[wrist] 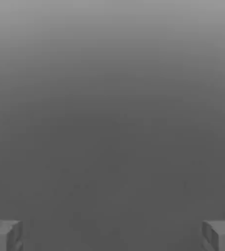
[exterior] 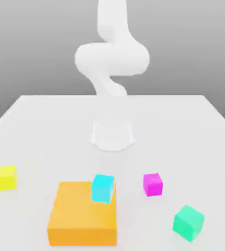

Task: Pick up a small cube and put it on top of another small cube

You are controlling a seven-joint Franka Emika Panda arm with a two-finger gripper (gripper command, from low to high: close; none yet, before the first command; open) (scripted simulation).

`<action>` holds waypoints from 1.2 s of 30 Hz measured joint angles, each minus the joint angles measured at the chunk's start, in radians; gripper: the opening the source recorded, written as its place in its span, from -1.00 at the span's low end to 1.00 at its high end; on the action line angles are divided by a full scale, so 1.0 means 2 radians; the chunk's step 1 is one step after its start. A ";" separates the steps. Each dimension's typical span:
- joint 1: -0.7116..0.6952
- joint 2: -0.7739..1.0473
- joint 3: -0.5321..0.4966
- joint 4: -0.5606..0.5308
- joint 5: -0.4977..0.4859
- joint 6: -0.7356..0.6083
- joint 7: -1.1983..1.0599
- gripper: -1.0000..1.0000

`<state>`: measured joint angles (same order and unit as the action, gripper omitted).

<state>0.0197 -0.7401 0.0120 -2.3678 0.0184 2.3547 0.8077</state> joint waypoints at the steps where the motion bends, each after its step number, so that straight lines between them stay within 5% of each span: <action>1: 0.005 0.015 0.003 -0.016 0.004 0.013 0.002 0.00; 18: 0.087 0.318 0.099 -0.297 0.031 0.274 0.075 0.00; 25: 0.172 0.471 0.007 -0.288 -0.041 0.397 0.131 0.00; 26: 0.182 0.486 -0.003 -0.286 -0.040 0.408 0.131 -1.00; 36: 0.160 0.445 0.021 -0.293 -0.031 0.375 0.124 -1.00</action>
<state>0.3395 0.1498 0.0539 -2.9539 -0.0432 3.1048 1.0548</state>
